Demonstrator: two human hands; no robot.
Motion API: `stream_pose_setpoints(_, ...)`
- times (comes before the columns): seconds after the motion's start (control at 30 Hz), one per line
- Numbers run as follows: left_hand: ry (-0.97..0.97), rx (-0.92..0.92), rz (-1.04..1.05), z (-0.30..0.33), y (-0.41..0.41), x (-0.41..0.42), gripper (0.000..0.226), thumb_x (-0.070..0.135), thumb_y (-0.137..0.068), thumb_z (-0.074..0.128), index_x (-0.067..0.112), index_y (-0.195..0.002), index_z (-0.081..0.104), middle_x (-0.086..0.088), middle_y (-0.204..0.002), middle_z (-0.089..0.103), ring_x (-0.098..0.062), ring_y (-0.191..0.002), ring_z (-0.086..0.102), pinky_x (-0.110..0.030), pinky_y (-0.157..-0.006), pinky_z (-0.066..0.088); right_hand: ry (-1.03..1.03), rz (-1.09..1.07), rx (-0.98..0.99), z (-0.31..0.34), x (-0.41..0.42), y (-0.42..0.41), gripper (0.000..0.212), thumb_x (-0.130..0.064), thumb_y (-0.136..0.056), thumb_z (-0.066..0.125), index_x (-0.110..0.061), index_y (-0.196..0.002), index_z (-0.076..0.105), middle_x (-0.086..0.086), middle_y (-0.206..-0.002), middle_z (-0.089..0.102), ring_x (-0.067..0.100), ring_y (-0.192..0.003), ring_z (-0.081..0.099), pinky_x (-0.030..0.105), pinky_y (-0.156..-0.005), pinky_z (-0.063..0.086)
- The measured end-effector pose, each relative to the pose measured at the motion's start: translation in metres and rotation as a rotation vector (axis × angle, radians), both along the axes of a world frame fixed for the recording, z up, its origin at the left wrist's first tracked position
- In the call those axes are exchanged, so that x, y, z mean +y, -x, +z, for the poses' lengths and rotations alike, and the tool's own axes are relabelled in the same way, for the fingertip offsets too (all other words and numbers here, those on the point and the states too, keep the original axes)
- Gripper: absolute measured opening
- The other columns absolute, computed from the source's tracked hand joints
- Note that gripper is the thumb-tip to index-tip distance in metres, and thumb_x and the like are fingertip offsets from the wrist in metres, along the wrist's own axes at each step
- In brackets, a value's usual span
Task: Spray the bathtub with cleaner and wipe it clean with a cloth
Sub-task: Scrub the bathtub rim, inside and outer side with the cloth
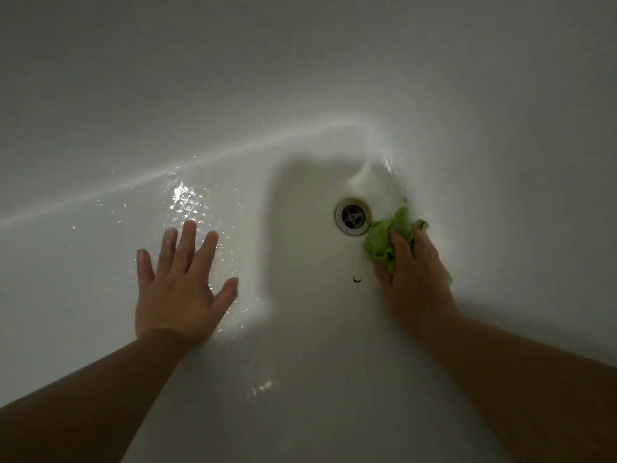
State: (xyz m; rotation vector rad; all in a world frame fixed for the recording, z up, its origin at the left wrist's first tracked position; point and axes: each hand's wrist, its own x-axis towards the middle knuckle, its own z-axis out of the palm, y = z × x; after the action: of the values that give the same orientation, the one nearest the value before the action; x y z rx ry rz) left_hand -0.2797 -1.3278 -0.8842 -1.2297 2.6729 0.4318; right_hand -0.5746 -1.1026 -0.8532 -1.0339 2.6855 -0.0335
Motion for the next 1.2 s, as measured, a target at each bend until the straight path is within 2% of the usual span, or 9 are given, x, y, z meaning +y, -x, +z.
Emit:
stream_pose_setpoints(0.07, 0.016, -0.06, -0.015, 0.001, 0.002, 0.005, 0.084, 0.076, -0.096, 0.016, 0.03, -0.165, 0.003, -0.002, -0.172, -0.014, -0.026, -0.158, -0.016, -0.063, -0.124, -0.002, -0.1, -0.049, -0.04, 0.008, 0.0, -0.02, 0.07, -0.049, -0.1, 0.053, -0.011, -0.157, 0.034, 0.029, -0.161, 0.026, 0.046, -0.15, 0.025, 0.057, -0.121, 0.029)
stream_pose_setpoints(0.13, -0.024, -0.105, -0.002, 0.005, 0.001, 0.014, 0.085, 0.076, -0.097, 0.011, 0.028, -0.164, -0.009, -0.003, -0.17, -0.023, -0.028, -0.156, -0.022, -0.064, -0.122, -0.005, -0.263, -0.117, -0.138, 0.019, -0.008, -0.038, 0.081, -0.059, -0.102, 0.043, -0.016, -0.163, 0.01, 0.026, -0.167, 0.006, 0.042, -0.155, 0.01, 0.051, -0.126, 0.017)
stream_pose_setpoints(0.2, -0.144, -0.116, -0.009, 0.013, -0.005, 0.027, 0.085, 0.074, -0.099, 0.016, 0.028, -0.162, -0.017, -0.001, -0.167, -0.031, -0.027, -0.153, -0.029, -0.064, -0.122, -0.008, -0.352, -0.169, -0.229, 0.033, -0.017, -0.061, 0.091, -0.063, -0.1, 0.045, -0.021, -0.164, -0.003, 0.023, -0.168, -0.006, 0.041, -0.155, 0.004, 0.052, -0.126, 0.015)
stream_pose_setpoints(0.3, -0.336, -0.179, -0.123, 0.037, -0.02, 0.041, 0.086, 0.064, -0.102, 0.031, 0.026, -0.162, -0.016, 0.0, -0.166, -0.033, -0.026, -0.153, -0.029, -0.063, -0.123, -0.005, -0.414, -0.172, -0.326, 0.05, -0.03, -0.095, 0.097, -0.056, -0.099, 0.056, -0.022, -0.163, -0.008, 0.022, -0.167, -0.011, 0.045, -0.154, 0.005, 0.057, -0.124, 0.02)
stream_pose_setpoints(0.47, -0.618, -0.2, -0.161, 0.088, -0.063, 0.047, 0.086, 0.056, -0.103, 0.044, 0.028, -0.164, -0.01, 0.002, -0.171, -0.017, -0.019, -0.158, -0.014, -0.049, -0.127, 0.001, -0.488, -0.128, -0.373, 0.068, -0.045, -0.134, 0.084, -0.027, -0.102, 0.06, -0.018, -0.163, 0.003, 0.025, -0.162, 0.009, 0.047, -0.148, 0.017, 0.057, -0.115, 0.034)
stream_pose_setpoints(0.63, -0.596, -0.218, -0.082, 0.137, -0.095, 0.051, 0.082, 0.051, -0.104, 0.046, 0.029, -0.165, -0.005, 0.003, -0.172, -0.012, -0.02, -0.159, -0.01, -0.047, -0.126, 0.003, -0.495, -0.071, -0.435, 0.093, -0.044, -0.141, 0.053, -0.027, -0.101, 0.058, -0.019, -0.149, 0.037, 0.019, -0.139, 0.039, 0.04, -0.127, 0.045, 0.048, -0.103, 0.046)
stream_pose_setpoints(0.87, -0.626, -0.155, 0.137, 0.224, -0.141, 0.046, 0.081, 0.049, -0.103, 0.051, 0.029, -0.165, 0.003, 0.003, -0.173, -0.004, -0.019, -0.159, -0.005, -0.048, -0.128, 0.006, -0.437, -0.003, -0.449, 0.176, -0.057, -0.165, 0.063, -0.035, -0.094, 0.068, -0.028, -0.149, 0.038, 0.016, -0.134, 0.042, 0.039, -0.121, 0.05, 0.044, -0.103, 0.048)
stream_pose_setpoints(1.03, -0.618, -0.056, 0.322, 0.32, -0.181, 0.037, 0.081, 0.046, -0.1, 0.058, 0.027, -0.165, 0.014, -0.001, -0.162, 0.039, -0.023, -0.146, 0.041, -0.036, -0.116, 0.035, -0.335, 0.053, -0.474, 0.27, -0.071, -0.195, 0.071, -0.044, -0.089, 0.071, -0.035, -0.151, 0.038, 0.013, -0.126, 0.042, 0.038, -0.115, 0.053, 0.045, -0.099, 0.053)
stream_pose_setpoints(1.2, -0.56, -0.015, 0.408, 0.429, -0.229, 0.04, 0.071, 0.049, -0.1, 0.057, 0.027, -0.161, 0.027, 0.001, -0.156, 0.044, -0.019, -0.142, 0.044, -0.033, -0.113, 0.037, -0.233, 0.141, -0.513, 0.381, -0.087, -0.239, 0.075, -0.042, -0.088, 0.074, -0.038, -0.153, 0.038, 0.011, -0.123, 0.042, 0.037, -0.113, 0.054, 0.048, -0.1, 0.053)
